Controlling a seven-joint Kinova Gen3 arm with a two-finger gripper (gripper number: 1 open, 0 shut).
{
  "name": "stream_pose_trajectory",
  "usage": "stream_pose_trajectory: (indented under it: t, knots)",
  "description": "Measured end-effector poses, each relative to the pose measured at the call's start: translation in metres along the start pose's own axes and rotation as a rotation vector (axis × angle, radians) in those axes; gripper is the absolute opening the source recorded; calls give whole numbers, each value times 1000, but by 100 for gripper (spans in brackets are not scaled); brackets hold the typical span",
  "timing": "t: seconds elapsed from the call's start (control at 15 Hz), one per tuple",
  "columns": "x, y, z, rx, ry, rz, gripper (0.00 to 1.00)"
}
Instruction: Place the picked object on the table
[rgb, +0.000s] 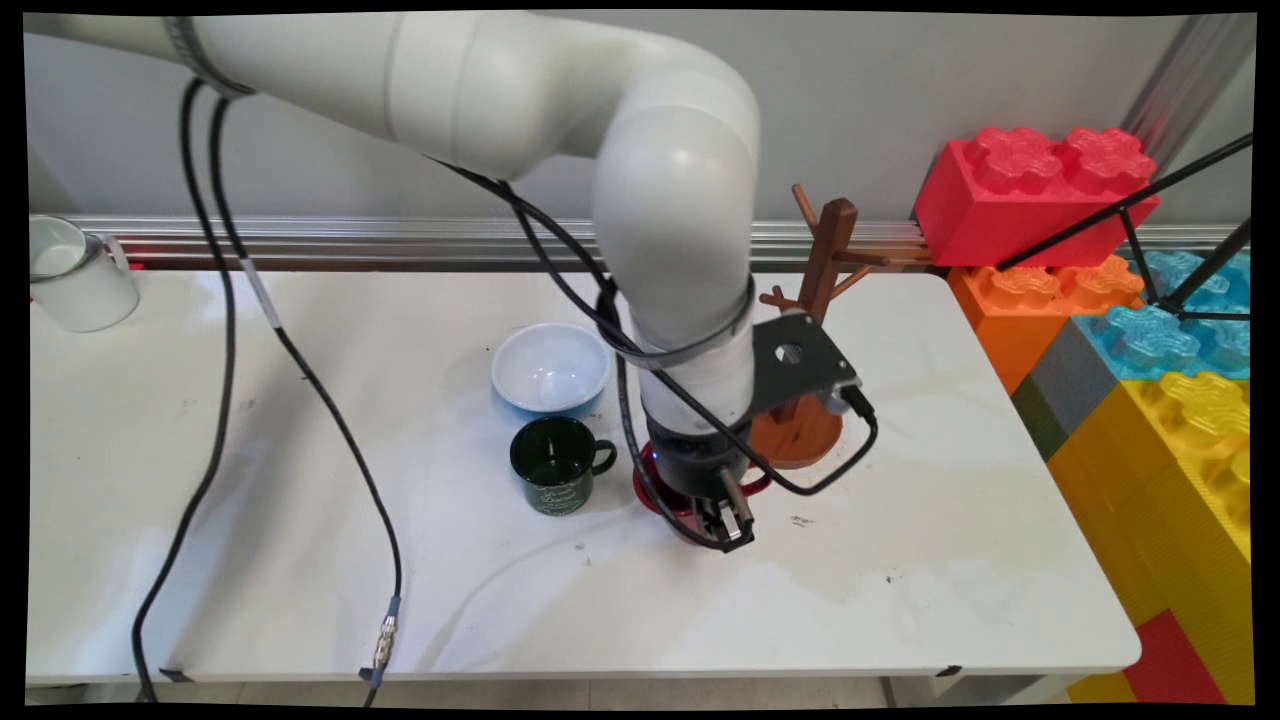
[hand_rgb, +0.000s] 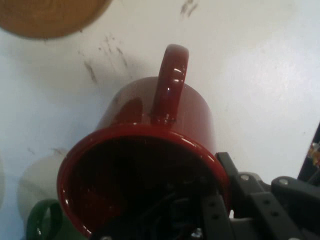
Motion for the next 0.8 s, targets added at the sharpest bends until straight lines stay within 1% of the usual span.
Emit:
stream_pose_trajectory:
  t: [0.4,0.8]
  knots:
    - [16,2,22,8,-64,12,0]
    - [22,1,34,17,-94,5,0]
